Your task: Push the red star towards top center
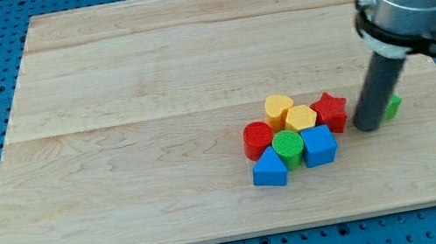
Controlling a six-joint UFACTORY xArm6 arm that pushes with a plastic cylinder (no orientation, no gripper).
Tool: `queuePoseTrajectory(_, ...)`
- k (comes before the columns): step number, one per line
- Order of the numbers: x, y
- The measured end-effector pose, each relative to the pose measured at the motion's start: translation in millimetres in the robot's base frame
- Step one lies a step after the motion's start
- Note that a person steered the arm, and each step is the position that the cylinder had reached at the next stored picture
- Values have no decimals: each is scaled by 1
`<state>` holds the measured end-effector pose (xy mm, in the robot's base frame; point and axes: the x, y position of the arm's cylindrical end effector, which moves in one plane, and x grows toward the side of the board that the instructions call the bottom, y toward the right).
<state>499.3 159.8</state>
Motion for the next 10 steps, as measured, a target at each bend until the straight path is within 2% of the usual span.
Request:
queuePoseTrajectory(1, -22, -42)
queuePoseTrajectory(2, -5, -39)
queuePoseTrajectory(3, -4, -74)
queuePoseTrajectory(4, -34, -98)
queuePoseTrajectory(6, -124, -101)
queuePoseTrajectory(7, -181, -130)
queuePoseTrajectory(10, -192, -133)
